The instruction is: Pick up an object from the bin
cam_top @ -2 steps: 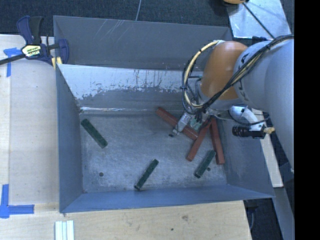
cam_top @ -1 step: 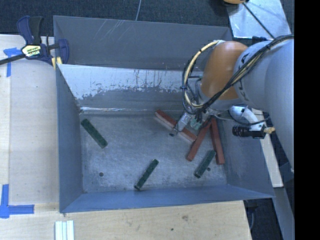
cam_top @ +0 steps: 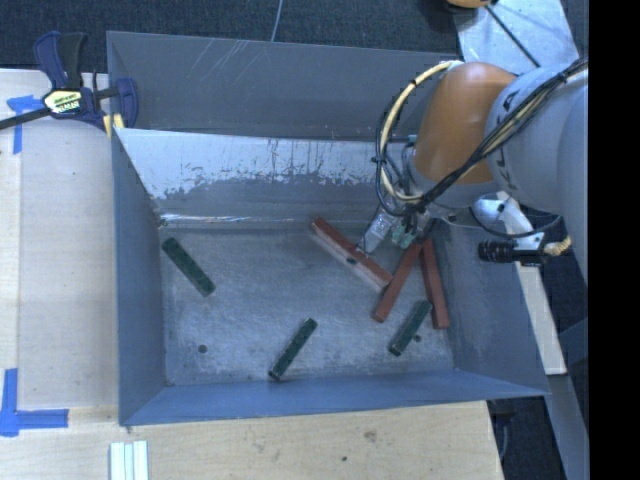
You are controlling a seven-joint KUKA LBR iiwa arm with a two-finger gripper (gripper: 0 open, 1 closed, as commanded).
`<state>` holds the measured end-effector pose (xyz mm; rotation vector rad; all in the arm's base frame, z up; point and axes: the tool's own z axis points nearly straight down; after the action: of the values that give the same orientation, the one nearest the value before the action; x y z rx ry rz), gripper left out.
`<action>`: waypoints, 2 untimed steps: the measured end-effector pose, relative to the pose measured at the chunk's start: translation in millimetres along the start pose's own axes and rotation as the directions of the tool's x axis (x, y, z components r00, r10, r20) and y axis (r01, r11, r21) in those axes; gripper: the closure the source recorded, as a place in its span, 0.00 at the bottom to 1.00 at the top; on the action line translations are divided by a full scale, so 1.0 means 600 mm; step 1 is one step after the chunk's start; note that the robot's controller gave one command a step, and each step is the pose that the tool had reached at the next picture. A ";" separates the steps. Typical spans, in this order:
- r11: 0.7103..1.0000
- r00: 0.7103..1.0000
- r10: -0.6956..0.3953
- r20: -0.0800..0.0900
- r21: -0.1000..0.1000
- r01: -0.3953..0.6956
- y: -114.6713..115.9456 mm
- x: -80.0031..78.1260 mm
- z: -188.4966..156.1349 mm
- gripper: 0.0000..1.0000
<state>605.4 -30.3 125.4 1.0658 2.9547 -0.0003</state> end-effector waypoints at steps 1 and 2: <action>0.997 0.997 -0.081 -0.002 0.001 0.081 0.020 -0.011 0.092 0.00; 0.997 0.997 -0.083 0.003 -0.001 0.083 0.022 -0.013 0.090 1.00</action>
Offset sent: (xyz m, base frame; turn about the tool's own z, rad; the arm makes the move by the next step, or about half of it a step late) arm 0.0000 0.0000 0.0000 0.0000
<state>619.4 -25.1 71.5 0.9410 2.9931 0.0000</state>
